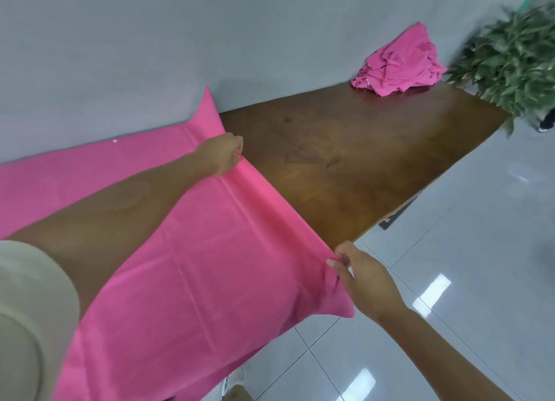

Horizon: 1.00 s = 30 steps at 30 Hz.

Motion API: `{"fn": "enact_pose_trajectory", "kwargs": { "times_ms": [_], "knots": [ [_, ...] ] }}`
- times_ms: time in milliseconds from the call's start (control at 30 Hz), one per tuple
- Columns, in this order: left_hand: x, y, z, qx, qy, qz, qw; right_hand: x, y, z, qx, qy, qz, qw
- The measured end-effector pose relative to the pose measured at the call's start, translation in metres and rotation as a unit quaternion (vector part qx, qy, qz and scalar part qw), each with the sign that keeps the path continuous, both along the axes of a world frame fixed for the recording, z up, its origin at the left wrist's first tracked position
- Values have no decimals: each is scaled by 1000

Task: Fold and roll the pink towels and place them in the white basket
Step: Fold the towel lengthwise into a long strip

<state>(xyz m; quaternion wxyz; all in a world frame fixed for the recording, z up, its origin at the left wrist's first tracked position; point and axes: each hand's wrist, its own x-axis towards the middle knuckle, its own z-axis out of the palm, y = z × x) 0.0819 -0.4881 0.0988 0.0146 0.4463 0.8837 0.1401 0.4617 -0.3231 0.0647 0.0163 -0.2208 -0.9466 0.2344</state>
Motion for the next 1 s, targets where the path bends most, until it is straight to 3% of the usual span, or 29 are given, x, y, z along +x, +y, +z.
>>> {"fn": "enact_pose_trajectory", "kwargs": {
  "times_ms": [367,667,1000],
  "knots": [
    [68,-127,46,-10,41,69,997,46,-88,6,24,58,104,993],
    [111,-203,58,-22,81,165,983,75,-154,-2,-43,93,151,983],
    [132,-272,75,-20,70,175,982,96,-228,4,-115,99,175,973]
  ]
}}
